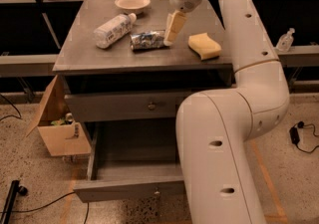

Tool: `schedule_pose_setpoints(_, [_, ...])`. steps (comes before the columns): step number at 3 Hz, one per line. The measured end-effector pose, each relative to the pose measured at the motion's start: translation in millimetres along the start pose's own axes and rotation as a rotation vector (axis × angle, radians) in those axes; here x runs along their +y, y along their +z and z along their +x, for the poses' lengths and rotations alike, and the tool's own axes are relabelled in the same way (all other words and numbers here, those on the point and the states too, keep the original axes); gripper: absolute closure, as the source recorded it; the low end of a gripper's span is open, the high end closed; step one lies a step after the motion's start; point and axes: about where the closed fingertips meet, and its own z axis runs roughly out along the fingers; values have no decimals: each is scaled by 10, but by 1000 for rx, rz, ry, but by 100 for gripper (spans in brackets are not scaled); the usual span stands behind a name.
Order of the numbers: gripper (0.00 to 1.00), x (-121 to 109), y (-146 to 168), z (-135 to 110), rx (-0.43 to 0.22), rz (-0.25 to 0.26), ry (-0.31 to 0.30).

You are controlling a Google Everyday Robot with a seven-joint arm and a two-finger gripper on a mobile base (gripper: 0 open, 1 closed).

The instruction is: Pick redbull can from middle drawer and place on counter

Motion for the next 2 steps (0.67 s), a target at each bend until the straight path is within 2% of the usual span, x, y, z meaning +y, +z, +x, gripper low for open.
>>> schedule_pose_setpoints(1, [0, -110, -568, 199, -22, 113, 64])
schedule_pose_setpoints(2, [0, -262, -1362, 347, 8, 270, 93])
